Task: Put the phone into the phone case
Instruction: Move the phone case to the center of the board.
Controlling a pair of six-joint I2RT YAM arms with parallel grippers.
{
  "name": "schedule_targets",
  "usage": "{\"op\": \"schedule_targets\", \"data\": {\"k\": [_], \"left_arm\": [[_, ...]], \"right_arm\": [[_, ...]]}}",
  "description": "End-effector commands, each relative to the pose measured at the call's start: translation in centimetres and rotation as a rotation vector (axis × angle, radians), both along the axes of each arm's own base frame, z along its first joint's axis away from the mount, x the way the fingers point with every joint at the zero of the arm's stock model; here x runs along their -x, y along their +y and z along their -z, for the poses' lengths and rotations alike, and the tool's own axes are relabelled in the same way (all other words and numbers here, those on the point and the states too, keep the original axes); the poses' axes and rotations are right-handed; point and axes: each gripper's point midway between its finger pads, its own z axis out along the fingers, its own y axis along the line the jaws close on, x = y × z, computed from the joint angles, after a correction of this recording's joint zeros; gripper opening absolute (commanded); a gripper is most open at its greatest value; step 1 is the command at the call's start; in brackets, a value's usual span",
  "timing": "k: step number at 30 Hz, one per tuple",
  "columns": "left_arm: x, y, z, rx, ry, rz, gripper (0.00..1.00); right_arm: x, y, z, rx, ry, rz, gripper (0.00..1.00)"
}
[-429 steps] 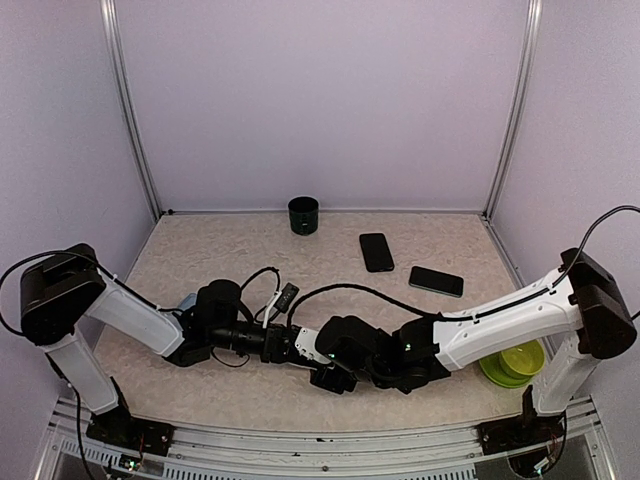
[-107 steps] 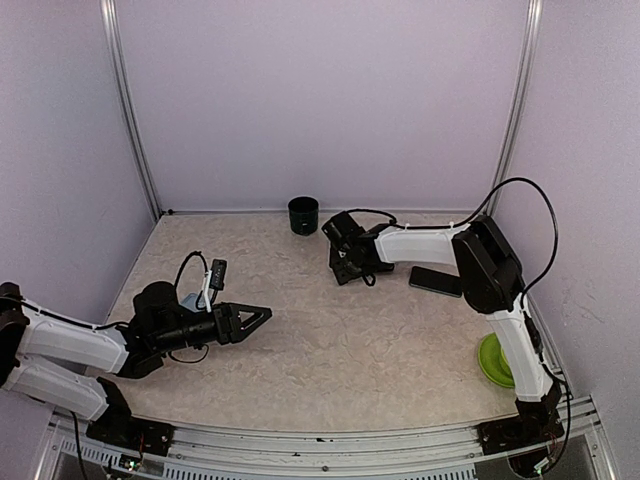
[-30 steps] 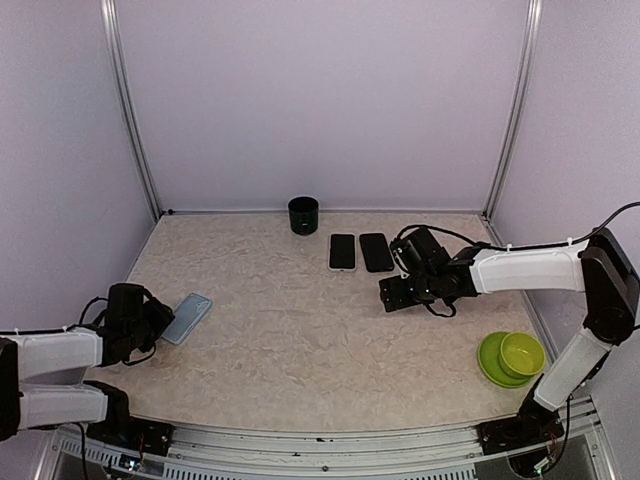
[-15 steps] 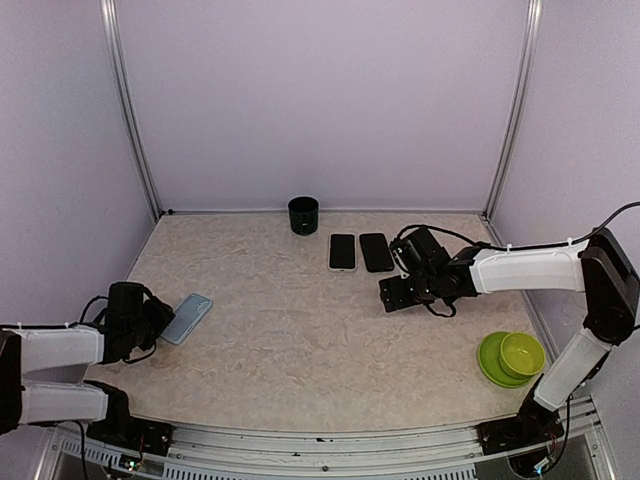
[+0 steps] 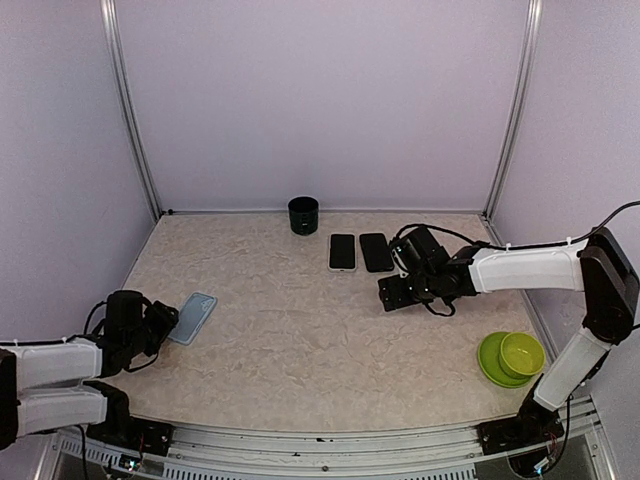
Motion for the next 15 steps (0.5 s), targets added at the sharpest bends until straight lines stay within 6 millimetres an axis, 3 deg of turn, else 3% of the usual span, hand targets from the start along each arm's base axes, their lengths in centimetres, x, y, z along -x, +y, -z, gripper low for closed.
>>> {"op": "schedule_targets", "data": {"k": [1, 15], "left_arm": [[1.2, -2.7, 1.6, 0.063, 0.057, 0.098, 0.67], [1.8, -6.4, 1.3, 0.093, 0.06, 0.17, 0.67]], "right_arm": [[-0.8, 0.4, -0.7, -0.017, -0.019, 0.005, 0.84], [-0.7, 0.2, -0.9, -0.015, -0.023, 0.011, 0.84]]}}
